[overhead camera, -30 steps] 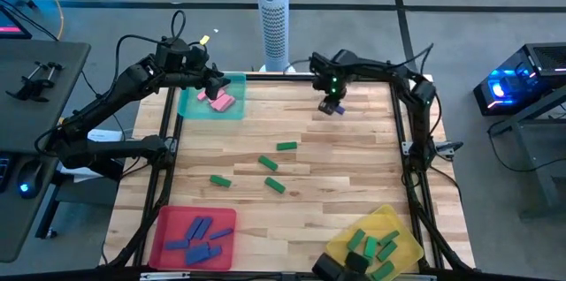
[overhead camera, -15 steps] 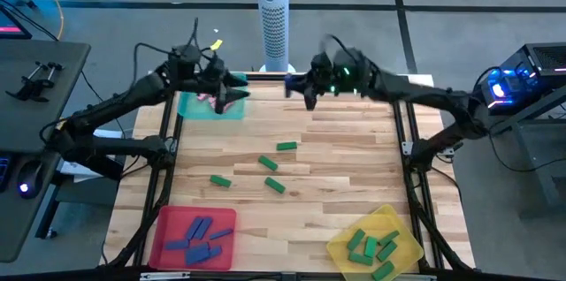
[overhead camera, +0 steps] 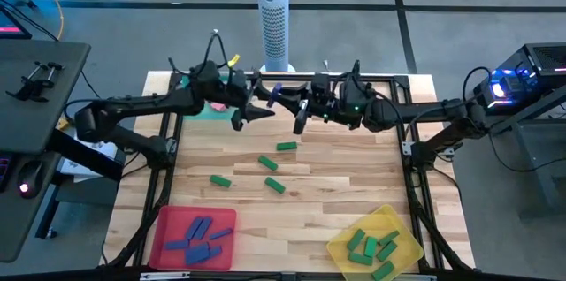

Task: Sort blocks
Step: Put the blue block into the red bin

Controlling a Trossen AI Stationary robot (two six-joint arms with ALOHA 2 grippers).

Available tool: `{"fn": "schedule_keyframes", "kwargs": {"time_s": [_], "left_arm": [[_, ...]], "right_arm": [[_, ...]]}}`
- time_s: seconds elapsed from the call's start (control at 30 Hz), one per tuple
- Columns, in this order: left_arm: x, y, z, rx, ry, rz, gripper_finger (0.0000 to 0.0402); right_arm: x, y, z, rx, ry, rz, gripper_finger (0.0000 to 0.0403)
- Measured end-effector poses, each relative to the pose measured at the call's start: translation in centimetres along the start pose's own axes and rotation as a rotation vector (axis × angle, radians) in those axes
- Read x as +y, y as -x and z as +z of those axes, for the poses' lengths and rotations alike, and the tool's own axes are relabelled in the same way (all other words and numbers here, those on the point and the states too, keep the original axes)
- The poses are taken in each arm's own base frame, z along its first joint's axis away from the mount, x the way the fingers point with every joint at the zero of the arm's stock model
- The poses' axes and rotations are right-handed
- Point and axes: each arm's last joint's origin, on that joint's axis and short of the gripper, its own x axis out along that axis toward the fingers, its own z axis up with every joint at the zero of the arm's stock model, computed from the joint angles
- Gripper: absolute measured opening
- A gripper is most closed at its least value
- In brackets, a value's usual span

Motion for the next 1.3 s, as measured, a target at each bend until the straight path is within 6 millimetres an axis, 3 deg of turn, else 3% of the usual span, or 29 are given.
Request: {"fn": "schedule_keyframes", "kwargs": {"time_s": [0.13, 0.5, 1.1, 1.3], "left_arm": [[0.1, -0.6, -0.9, 0.031, 0.077, -0.018, 0.0235], [0.3, -0.3, -0.8, 0.045, 0.185, -0.071, 0.0228], [0.4, -0.2, -0.8, 0.054, 0.169, -0.098, 0.0061], [0.3, -0.2, -0.7, 0.052, 0.16, -0.098, 0.0055]], "right_arm": [[0.0, 0.0, -0.2, 0.019, -0.002, -0.012, 0.0051], [-0.5, 0.2, -1.8, 0.18, -0.031, -0.055, 0.0051], [-0.6, 0.2, -1.9, 0.205, -0.028, -0.051, 0.0051], [-0.6, 0.2, -2.0, 0.208, -0.017, -0.051, 0.0084]]}}
